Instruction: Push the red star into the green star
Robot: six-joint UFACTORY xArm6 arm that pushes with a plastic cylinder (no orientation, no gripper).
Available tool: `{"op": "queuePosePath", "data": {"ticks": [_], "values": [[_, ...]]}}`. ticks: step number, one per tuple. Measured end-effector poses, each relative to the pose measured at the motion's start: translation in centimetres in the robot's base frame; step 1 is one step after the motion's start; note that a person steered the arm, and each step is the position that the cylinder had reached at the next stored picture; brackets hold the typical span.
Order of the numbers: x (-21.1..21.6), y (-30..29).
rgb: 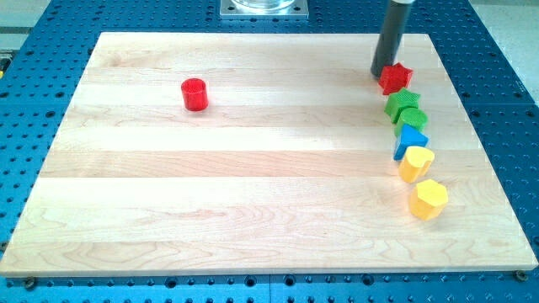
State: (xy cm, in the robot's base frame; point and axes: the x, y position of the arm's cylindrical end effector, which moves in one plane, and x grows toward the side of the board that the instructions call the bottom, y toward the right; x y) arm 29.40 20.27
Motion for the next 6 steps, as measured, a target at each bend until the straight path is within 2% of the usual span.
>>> {"op": "queuePosePath", "data": {"ticks": [2, 3, 6], "values": [[0.7, 2.5], [2.1, 2.5], [2.1, 1.1]]}}
